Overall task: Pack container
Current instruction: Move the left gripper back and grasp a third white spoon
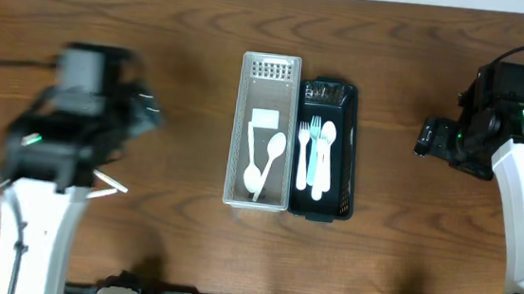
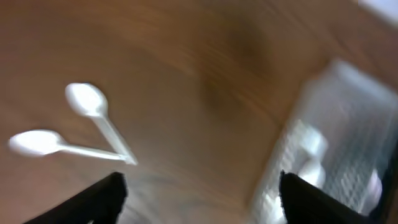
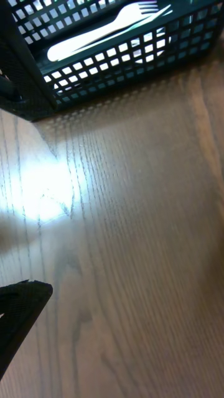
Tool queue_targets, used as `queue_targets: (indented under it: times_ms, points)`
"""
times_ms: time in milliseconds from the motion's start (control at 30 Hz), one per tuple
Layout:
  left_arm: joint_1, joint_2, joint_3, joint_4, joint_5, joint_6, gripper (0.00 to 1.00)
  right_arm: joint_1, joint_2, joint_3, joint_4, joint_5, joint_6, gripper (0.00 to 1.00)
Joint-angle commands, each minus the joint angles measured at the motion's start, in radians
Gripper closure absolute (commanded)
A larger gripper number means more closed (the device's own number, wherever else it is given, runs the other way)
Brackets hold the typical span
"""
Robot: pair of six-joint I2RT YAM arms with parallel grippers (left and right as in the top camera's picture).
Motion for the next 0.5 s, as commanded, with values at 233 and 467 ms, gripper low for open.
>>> queue_targets:
  times_ms: [233,467]
  points:
    - [0.418,0.051,-0.126,0.011,-0.021,-0.174,0.06,-0.006,-0.001,-0.001,-0.001,-0.004,-0.021,0.13]
    - [0.510,0.218,-0.217,0.127,0.105,-0.177,0.07,-0.006,-0.001,-0.002,-0.002,-0.004,-0.032,0.12]
